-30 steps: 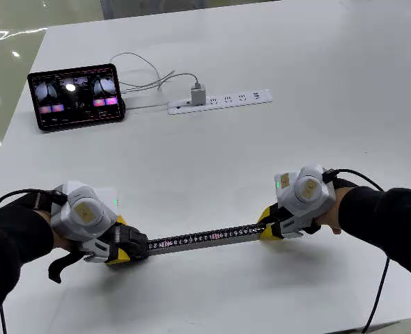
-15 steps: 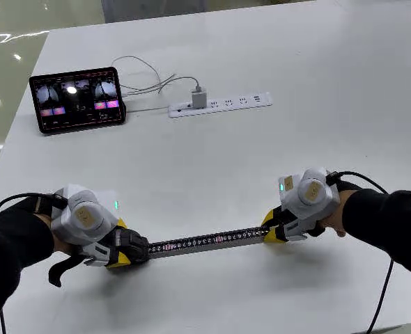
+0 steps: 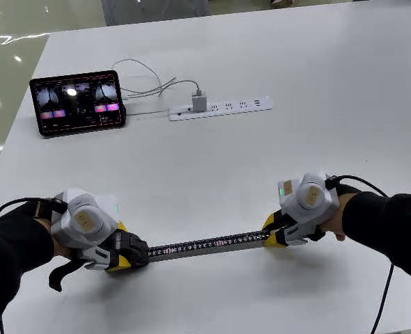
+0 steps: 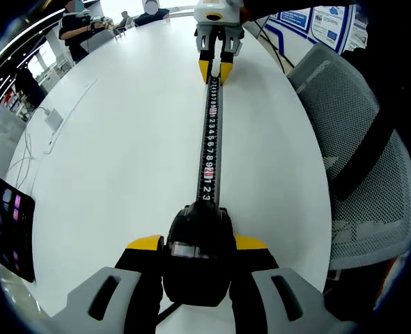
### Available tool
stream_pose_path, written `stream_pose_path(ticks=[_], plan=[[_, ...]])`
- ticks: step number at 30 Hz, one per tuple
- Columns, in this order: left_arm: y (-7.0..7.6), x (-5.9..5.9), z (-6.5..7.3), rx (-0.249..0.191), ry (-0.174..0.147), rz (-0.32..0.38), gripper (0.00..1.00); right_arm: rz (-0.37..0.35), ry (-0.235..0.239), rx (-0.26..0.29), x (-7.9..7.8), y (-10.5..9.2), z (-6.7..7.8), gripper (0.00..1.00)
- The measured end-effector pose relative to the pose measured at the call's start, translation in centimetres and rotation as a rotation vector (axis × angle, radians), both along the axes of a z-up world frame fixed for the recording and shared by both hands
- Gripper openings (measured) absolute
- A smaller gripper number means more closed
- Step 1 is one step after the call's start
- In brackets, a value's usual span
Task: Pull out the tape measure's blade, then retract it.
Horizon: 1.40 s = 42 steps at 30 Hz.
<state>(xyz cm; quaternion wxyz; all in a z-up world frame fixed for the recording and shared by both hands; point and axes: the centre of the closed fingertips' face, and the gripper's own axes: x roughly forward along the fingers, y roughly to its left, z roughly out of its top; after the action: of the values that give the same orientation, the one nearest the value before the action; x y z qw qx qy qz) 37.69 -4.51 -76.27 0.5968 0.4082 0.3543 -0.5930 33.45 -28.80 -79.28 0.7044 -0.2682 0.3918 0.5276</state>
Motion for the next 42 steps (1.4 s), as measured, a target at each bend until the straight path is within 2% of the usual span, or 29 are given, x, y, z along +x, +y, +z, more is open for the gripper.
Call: stream_pose_path(ticks=[4, 7, 19, 25, 34, 42], plan=[[-0.06, 0.11, 0.06, -0.015, 0.011, 0.025, 0.32, 0.016, 0.005, -0.016, 0.01, -0.02, -0.01, 0.10], [-0.14, 0.01, 0.11, -0.025, 0.004, 0.015, 0.32, 0.017, 0.016, -0.017, 0.06, -0.07, -0.02, 0.11], [-0.16, -0.01, 0.10, -0.003, 0.001, -0.004, 0.32, -0.003, 0.029, -0.026, -0.10, 0.02, 0.15, 0.12], [-0.18, -0.04, 0.11, 0.004, 0.005, -0.003, 0.32, 0.011, 0.025, -0.040, -0.07, 0.00, 0.13, 0.12], [-0.31, -0.20, 0.18, 0.006, 0.005, 0.001, 0.33, 0.044, 0.008, -0.066, -0.09, 0.03, 0.03, 0.12], [-0.49, -0.29, 0.56, -0.011, 0.015, 0.013, 0.33, 0.036, 0.026, -0.082, -0.11, 0.08, 0.07, 0.12]])
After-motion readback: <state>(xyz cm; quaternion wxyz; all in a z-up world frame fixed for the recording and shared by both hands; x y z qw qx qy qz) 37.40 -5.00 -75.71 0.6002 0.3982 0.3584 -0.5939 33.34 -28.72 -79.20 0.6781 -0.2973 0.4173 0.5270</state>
